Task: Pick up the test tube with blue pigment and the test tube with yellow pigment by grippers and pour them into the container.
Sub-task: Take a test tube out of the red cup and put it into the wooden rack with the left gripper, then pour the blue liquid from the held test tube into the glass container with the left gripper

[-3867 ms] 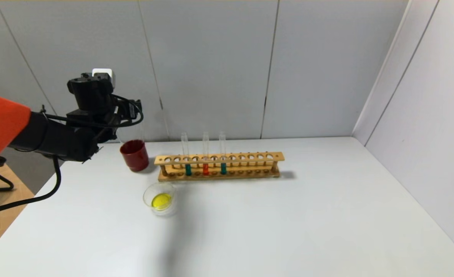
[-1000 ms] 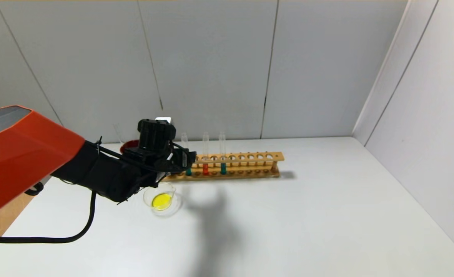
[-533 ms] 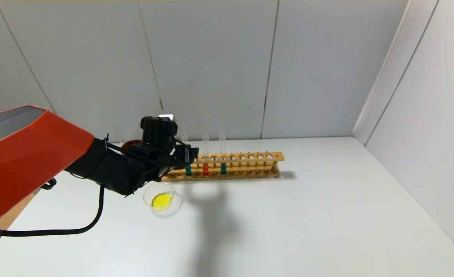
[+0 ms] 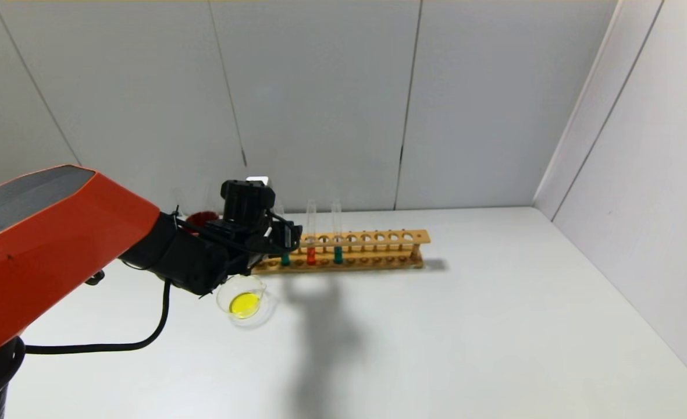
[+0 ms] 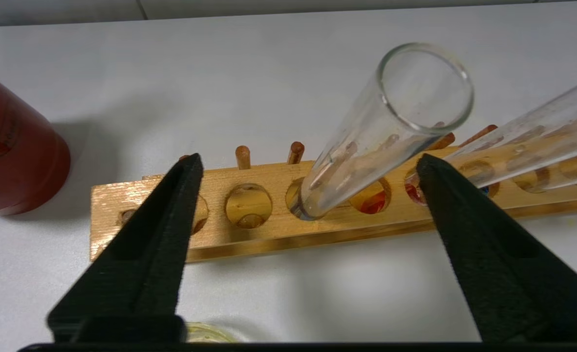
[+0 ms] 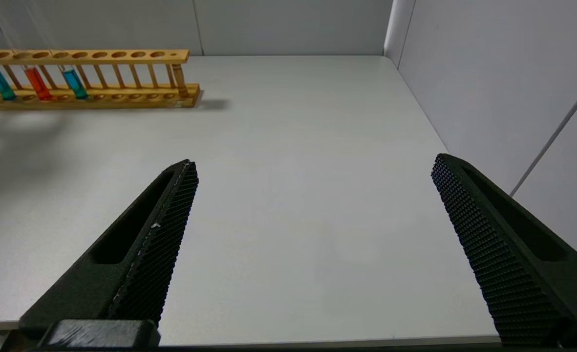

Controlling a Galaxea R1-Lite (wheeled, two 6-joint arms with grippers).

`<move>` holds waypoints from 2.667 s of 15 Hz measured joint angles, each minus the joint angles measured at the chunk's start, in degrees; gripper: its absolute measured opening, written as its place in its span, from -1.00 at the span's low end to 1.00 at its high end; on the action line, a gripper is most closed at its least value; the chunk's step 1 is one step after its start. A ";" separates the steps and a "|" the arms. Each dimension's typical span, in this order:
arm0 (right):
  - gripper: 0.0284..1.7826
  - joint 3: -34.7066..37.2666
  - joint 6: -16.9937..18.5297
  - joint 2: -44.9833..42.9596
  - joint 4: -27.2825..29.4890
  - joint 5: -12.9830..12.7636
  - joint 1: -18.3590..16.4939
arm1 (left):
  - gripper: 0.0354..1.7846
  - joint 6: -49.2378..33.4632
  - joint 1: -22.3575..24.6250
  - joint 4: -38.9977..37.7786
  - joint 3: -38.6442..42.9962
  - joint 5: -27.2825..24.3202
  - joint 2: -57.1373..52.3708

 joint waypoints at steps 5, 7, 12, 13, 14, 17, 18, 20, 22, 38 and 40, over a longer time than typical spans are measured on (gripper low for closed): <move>0.96 0.00 0.00 0.00 0.02 0.00 0.00 | -0.30 0.11 -1.00 0.05 -2.39 0.07 2.01; 0.96 0.00 -0.02 0.00 0.02 0.00 0.00 | -0.62 0.10 -1.07 0.05 -2.50 0.21 2.18; 0.96 0.00 -0.02 0.00 0.02 0.00 0.00 | -0.68 0.84 -1.11 0.13 -2.36 0.82 1.66; 0.96 0.00 -0.02 0.00 0.02 0.00 0.00 | -0.68 2.00 -1.02 0.13 -2.36 0.85 1.41; 0.96 0.00 -0.02 0.00 0.02 0.00 0.00 | -0.68 3.19 -0.94 0.11 -2.26 0.85 0.96; 0.96 0.00 -0.02 0.00 0.02 0.00 0.00 | -0.68 8.77 -0.59 0.49 -1.62 1.78 -1.79; 0.96 0.00 0.00 0.00 0.00 -0.02 0.00 | -0.68 11.74 -0.15 0.66 -1.18 1.95 -3.02; 0.96 0.00 -0.02 0.00 0.00 0.00 0.00 | -0.68 15.27 0.94 0.74 -0.82 2.00 -5.51; 0.96 0.00 0.00 0.00 -0.02 0.00 -0.05 | -0.68 15.95 1.85 0.79 -0.96 2.76 -8.02; 0.96 0.00 -0.02 0.00 0.02 0.00 0.00 | -0.68 15.95 2.17 22.86 -8.64 1.93 -26.08; 0.96 0.00 -0.02 0.00 0.02 0.00 0.00 | -0.68 15.95 2.18 27.70 -9.73 1.67 -28.92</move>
